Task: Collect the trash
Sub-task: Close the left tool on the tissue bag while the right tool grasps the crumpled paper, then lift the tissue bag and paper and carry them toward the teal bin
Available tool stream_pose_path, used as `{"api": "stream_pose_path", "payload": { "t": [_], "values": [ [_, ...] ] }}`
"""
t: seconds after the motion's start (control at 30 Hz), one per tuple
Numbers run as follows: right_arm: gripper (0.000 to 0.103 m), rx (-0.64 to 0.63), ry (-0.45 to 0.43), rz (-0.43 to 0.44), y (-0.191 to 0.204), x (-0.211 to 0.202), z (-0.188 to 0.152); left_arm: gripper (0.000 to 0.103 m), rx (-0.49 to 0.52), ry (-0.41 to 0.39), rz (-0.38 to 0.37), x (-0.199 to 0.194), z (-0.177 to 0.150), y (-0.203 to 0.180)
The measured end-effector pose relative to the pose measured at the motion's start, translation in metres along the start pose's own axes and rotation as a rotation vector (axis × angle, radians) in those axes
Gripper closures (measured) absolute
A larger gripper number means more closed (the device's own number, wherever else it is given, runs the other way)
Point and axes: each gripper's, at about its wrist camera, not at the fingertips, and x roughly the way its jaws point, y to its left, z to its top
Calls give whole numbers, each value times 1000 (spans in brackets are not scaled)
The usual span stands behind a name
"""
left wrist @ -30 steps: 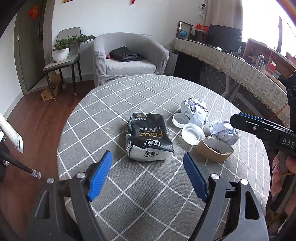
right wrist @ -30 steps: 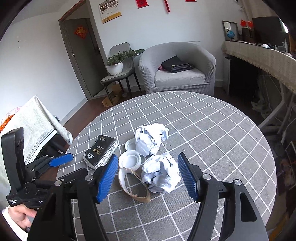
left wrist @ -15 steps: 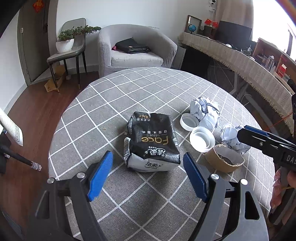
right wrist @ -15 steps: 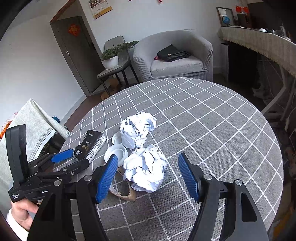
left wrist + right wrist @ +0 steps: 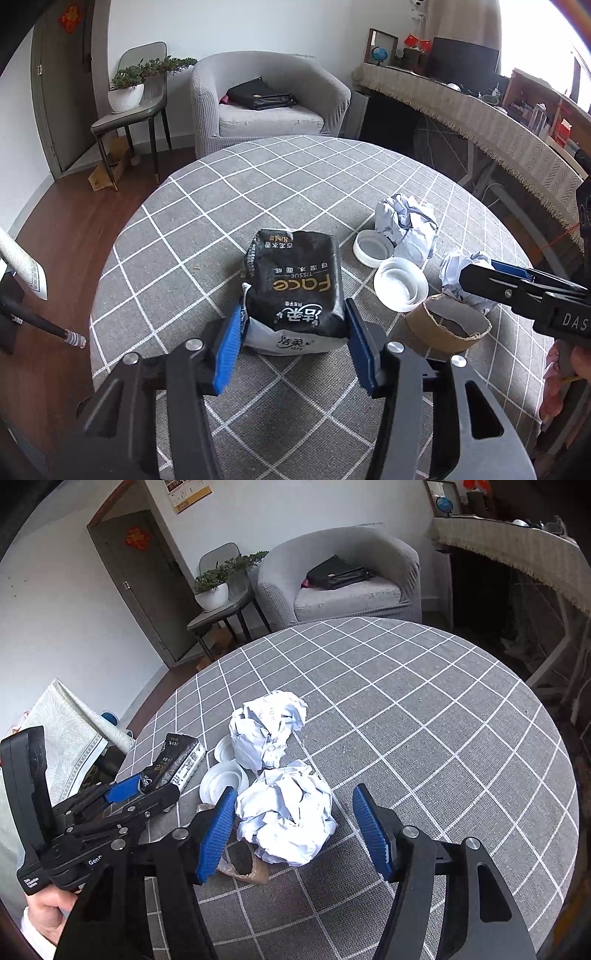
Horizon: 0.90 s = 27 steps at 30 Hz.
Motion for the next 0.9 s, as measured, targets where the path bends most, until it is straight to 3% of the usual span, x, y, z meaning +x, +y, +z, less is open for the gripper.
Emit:
{"api": "stream_pose_path", "payload": {
  "t": [0.27,0.47,0.9],
  "values": [
    [41,8,10,1,2,2,3,49,-9,-22,-20,-13,-1,6],
    [52,-1,20,0,8,7,2,49,-21,-22,-43,-19,-3,10],
    [54,5,-62,-108,9,-20,-5,49,3,-30,-57,-44,-18,20]
  ]
}}
